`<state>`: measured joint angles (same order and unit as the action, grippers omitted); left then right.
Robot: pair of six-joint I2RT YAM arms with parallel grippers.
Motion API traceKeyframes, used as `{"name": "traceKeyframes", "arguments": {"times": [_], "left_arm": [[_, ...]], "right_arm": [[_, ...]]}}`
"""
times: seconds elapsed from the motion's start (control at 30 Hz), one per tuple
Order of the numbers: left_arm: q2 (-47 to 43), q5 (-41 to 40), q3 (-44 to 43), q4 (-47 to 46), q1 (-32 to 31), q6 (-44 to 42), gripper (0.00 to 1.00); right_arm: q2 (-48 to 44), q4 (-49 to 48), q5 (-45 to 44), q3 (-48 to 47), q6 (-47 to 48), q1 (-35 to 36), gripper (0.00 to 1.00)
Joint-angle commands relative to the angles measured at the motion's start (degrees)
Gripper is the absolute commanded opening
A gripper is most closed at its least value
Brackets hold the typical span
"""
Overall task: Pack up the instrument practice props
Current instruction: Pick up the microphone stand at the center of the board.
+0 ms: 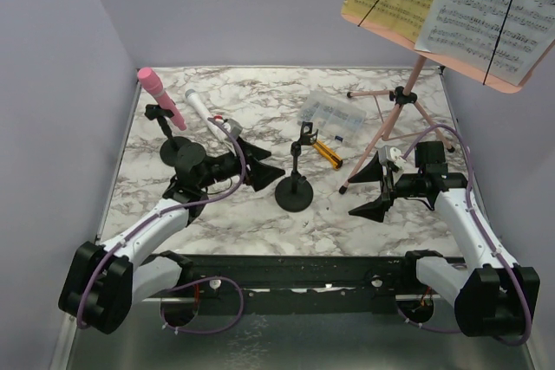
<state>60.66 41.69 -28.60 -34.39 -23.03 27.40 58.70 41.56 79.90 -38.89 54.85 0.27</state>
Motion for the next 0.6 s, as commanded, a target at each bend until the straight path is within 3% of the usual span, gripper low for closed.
{"name": "traceKeyframes", "arguments": {"times": [0.0, 0.2, 0.57], "left_arm": [[3.93, -0.56, -1.64, -4.52, -5.52, -3.8, 0.99], [7.24, -3.45, -2.59, -5.07, -9.48, -12.82, 0.99], [12.53, -4.39, -4.36, -7.06, -10.78, -15.26, 0.97]], "right_arm": [[-0.52, -0.97, -0.18, 0.72, -0.05, -0.27, 1.0], [-0.19, -1.07, -0.26, 0.79, -0.16, -0.27, 1.0], [0.17, -1.29, -0.54, 0.83, -0.36, -0.27, 1.0]]}}
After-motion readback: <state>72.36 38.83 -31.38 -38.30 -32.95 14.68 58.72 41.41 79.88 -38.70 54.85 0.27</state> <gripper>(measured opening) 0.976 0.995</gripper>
